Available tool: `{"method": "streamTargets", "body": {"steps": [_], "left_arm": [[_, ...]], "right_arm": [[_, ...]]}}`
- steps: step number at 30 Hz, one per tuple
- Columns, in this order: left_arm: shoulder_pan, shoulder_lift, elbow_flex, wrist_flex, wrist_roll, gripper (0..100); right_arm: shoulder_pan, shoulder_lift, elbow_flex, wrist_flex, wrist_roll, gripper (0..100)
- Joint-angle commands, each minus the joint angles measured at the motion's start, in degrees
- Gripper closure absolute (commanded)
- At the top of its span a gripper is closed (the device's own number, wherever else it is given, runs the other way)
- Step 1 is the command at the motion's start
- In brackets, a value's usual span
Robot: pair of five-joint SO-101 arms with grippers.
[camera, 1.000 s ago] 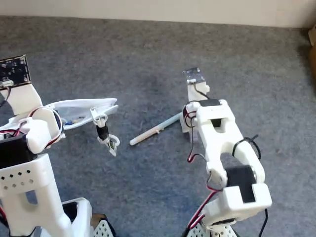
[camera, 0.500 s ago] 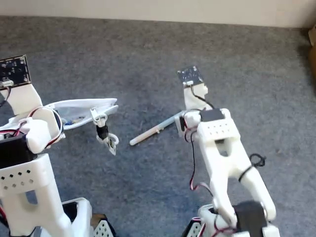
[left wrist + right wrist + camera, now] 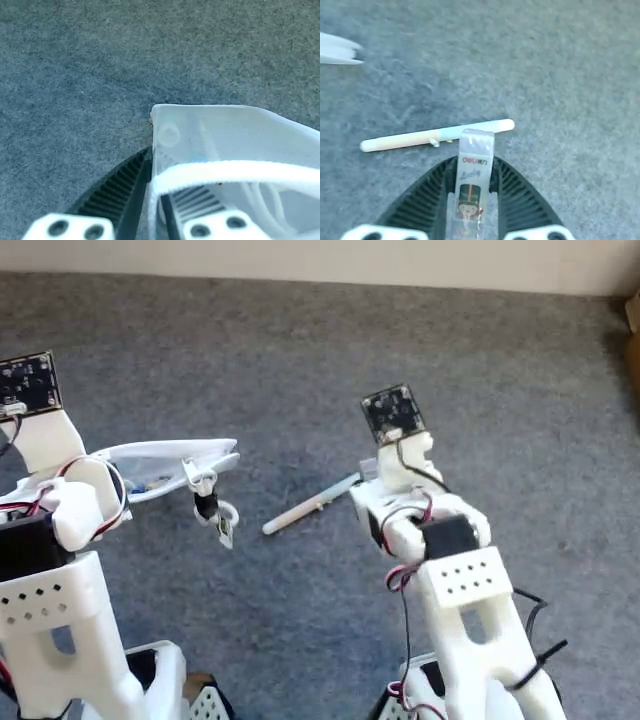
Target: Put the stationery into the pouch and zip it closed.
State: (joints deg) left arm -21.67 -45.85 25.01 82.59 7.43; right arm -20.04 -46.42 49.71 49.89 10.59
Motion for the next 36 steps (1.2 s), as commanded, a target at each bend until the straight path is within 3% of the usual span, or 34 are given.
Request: {"method": "streamTargets", "body": {"steps": [1,13,21,36], "left_arm": [[-0.5,0.7,0.1,-1.3,-0.4,99],[-0.5,0.7,0.2,-1.3,-0.4,99],[-0.5,0.7,0.2,-1.3,-0.4,99],[-0.5,0.7,0.2,-1.2,-0.4,99]], "right_arm": [[-2.5,-7.1,0.1,0.1,-0.4,99.3],[-8.7,-27.6,4.2,0.1,-0.4,99.3],[-17.8,-39.3,4.2,-0.8,-0.4,99.3],[-36.6,-49.6,18.6,-38.3,-0.1,99.3]]}}
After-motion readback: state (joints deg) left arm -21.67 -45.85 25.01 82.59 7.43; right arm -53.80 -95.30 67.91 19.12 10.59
